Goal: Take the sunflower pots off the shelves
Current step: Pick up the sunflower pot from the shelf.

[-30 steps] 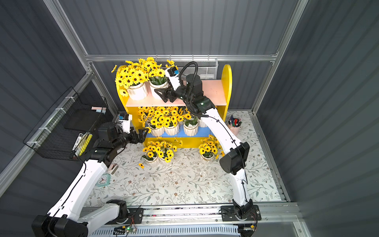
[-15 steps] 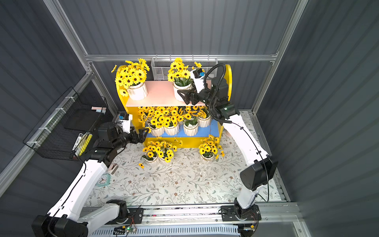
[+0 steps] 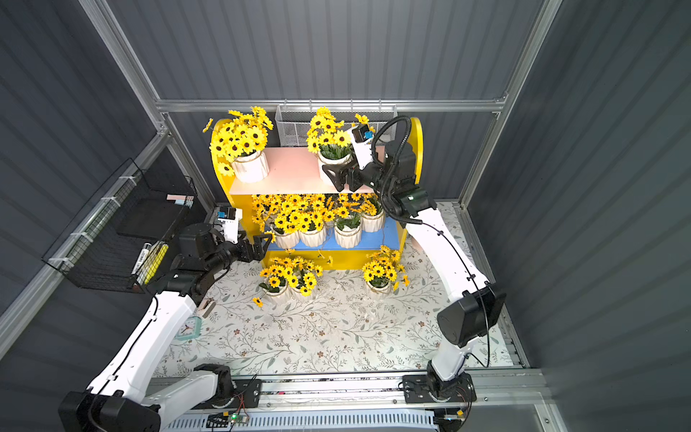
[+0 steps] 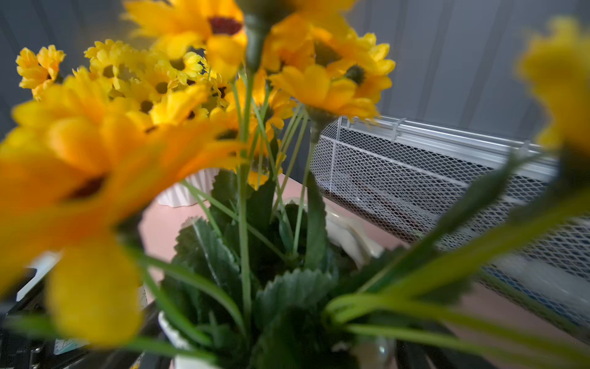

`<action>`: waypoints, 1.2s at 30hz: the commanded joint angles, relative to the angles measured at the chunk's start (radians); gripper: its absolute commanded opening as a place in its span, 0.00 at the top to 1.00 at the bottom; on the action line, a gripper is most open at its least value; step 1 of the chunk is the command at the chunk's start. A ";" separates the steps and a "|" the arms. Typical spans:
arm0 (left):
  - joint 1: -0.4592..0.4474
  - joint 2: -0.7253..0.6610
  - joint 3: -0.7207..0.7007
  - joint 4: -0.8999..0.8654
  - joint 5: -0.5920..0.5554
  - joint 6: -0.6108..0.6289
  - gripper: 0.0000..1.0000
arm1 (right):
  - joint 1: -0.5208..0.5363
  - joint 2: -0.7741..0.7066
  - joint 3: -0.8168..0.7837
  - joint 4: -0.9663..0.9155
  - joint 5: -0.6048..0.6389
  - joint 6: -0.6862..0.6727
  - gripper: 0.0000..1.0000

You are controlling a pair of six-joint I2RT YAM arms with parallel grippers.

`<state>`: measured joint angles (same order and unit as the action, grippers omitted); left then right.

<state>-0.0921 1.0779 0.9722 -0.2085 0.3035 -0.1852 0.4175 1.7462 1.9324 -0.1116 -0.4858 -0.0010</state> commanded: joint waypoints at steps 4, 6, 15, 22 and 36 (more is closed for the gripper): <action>0.006 -0.012 -0.005 0.023 0.017 -0.002 0.01 | 0.002 0.070 0.079 0.006 -0.039 0.029 0.01; 0.006 -0.014 -0.007 0.024 0.018 -0.002 0.01 | 0.004 0.080 0.088 0.003 -0.037 0.021 0.01; 0.006 -0.014 -0.006 0.030 0.027 -0.002 0.01 | 0.012 0.070 0.053 0.048 0.023 -0.049 0.01; 0.006 -0.011 -0.004 0.029 0.030 -0.003 0.01 | 0.023 0.103 0.070 0.086 0.043 -0.052 0.01; 0.006 -0.015 -0.007 0.031 0.027 -0.005 0.00 | 0.028 0.145 0.079 0.181 0.049 0.027 0.05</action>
<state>-0.0921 1.0779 0.9722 -0.1871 0.3153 -0.1852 0.4408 1.8805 2.0109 0.0322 -0.4408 0.0113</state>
